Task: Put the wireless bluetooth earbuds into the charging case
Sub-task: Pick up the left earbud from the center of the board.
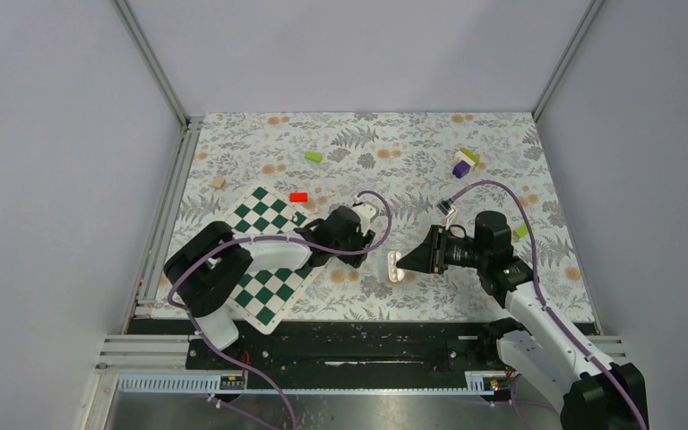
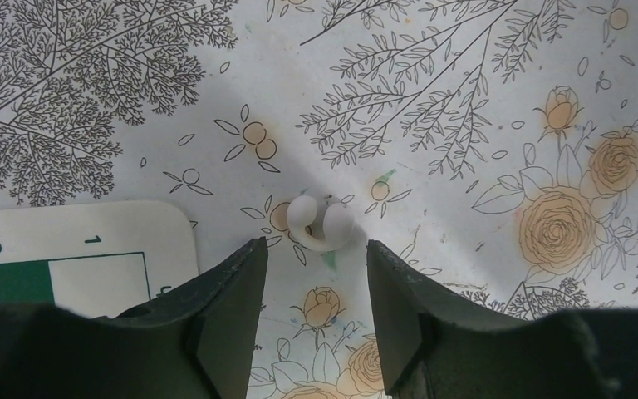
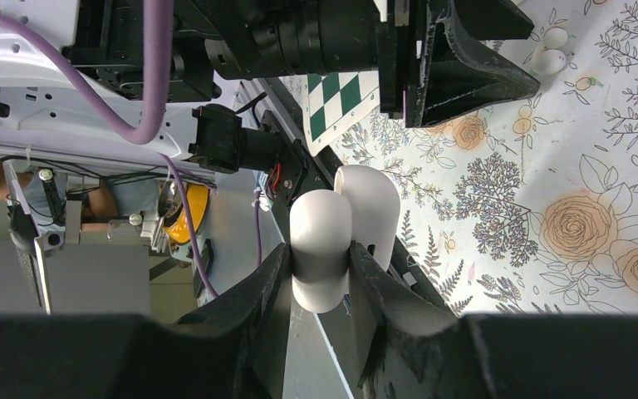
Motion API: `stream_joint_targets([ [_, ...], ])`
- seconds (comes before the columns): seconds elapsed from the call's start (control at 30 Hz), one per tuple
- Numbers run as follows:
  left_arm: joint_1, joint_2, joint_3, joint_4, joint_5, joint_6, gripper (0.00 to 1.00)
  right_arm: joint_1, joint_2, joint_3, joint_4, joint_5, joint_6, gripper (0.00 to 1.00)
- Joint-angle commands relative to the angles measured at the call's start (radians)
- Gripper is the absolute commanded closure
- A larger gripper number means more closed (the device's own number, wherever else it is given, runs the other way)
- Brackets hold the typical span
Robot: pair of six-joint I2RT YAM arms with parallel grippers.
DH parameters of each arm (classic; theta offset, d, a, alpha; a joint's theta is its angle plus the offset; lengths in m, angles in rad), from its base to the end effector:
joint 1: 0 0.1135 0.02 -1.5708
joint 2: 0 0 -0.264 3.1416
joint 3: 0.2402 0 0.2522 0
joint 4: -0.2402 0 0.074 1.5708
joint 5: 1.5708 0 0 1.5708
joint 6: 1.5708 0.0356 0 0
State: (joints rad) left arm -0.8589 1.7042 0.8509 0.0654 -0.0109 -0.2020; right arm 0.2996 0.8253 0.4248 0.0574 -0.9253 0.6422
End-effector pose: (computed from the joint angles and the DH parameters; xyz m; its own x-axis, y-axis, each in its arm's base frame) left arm 0.2215 -0.2562 0.1523 -0.6045 0.3936 -0.6925 0.6439 0.7533 -0.1339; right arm 0.1633 0.0802 0.2351 -0.7942 0.1318 -0.5931 -0.5252 0.3420 0.7792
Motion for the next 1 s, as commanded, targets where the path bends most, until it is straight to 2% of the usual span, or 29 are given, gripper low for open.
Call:
stream_joint_targets([
  [0.0, -0.008, 0.019, 0.035, 0.061, -0.027, 0.009, 0.52, -0.008, -0.003, 0.033, 0.016, -0.004, 0.000, 1.00],
  [0.27, -0.007, 0.029, 0.034, 0.074, -0.029, 0.005, 0.53, -0.008, -0.004, 0.033, 0.007, -0.003, -0.007, 1.00],
  [0.53, -0.007, 0.033, 0.042, 0.063, -0.020, 0.006, 0.69, -0.009, -0.001, 0.037, 0.004, -0.004, -0.007, 1.00],
  [0.83, -0.008, -0.042, 0.028, 0.061, 0.006, 0.019, 0.70, -0.008, 0.007, 0.038, -0.010, 0.002, -0.005, 1.00],
  [0.97, -0.007, -0.094, 0.044, 0.020, 0.070, 0.033, 0.71, -0.007, 0.024, 0.053, -0.068, 0.045, -0.013, 1.00],
])
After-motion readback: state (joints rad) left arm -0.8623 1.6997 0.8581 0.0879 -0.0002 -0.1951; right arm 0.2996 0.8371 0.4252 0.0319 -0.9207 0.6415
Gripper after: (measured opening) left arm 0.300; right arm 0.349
